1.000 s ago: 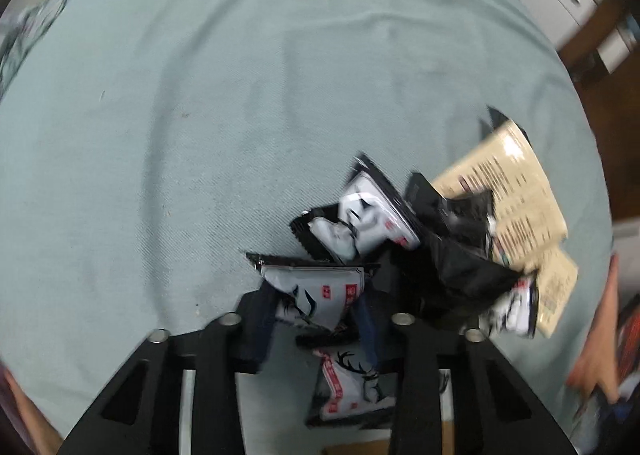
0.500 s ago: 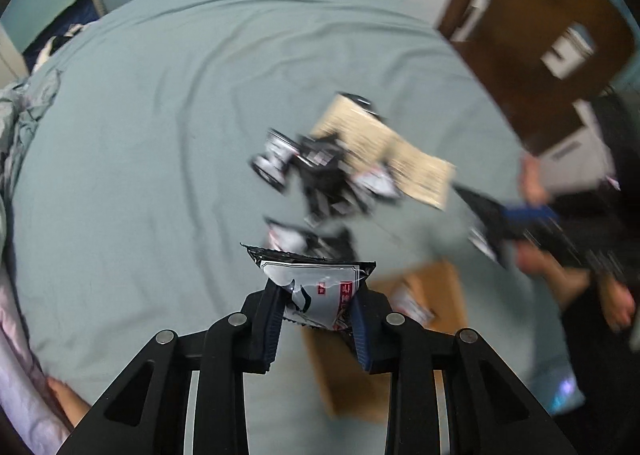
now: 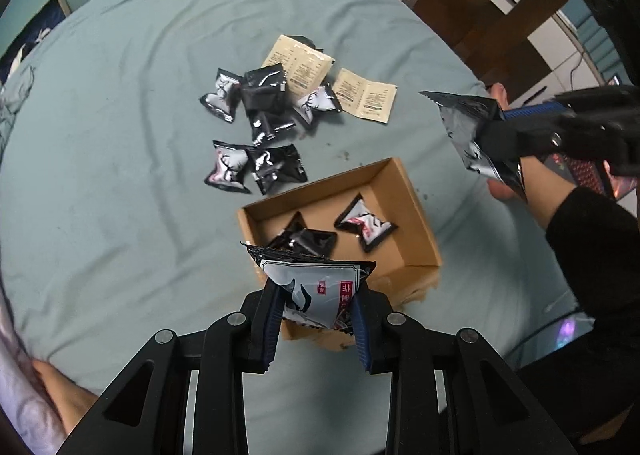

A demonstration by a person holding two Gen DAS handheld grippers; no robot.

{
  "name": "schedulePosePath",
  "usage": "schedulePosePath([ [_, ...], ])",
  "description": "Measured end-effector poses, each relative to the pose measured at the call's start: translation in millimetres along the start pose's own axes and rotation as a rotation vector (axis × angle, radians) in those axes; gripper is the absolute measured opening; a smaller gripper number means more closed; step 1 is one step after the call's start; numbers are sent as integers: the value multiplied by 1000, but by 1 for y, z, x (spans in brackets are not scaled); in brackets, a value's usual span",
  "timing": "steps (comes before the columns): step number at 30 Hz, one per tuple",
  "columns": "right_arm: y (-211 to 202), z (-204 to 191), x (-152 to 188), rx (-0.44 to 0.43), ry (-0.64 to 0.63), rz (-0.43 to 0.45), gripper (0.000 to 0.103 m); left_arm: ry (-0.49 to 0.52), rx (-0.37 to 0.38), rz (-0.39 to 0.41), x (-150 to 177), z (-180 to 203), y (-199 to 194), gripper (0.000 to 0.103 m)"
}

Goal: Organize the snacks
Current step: 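Drop both packets into the cardboard box and open both tools, then grasp a beige paper sachet with the right tool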

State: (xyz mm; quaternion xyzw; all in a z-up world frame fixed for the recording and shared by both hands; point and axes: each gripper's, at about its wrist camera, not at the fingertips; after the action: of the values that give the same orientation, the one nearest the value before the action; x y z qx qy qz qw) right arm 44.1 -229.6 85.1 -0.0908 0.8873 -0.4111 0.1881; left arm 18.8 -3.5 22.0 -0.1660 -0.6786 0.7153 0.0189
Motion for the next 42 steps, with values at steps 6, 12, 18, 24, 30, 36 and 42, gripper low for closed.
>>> schedulePosePath([
  [6,12,-8,-5,59,23,-16,22,-46,-28,17,-4,-4,1,84],
  [12,25,-25,-3,81,-21,-48,22,-156,-18,33,-6,-31,-7,84],
  [18,56,-23,1,99,-56,-181,22,-202,-56,39,-2,-48,-7,84],
  [24,74,-30,-2,91,-62,-242,23,-196,-63,44,-3,-49,-7,84],
  [30,75,-25,-2,129,-48,-196,55,-173,-64,39,-4,-43,-7,84],
  [36,68,-5,-3,172,55,-146,67,-160,-71,24,-1,-41,-6,84],
  [42,59,9,-8,192,149,-98,67,-168,-68,25,0,-44,-7,84],
])
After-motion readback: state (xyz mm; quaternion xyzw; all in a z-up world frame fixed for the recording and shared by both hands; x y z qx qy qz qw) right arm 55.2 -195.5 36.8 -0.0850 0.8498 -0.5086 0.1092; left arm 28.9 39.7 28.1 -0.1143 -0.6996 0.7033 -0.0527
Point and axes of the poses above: each gripper's, at about its wrist camera, not at the fingertips, and y roughly the way its jaws point, z to its right, x to its underside, and after that the axes turned 9 degrees about -x, right-handed
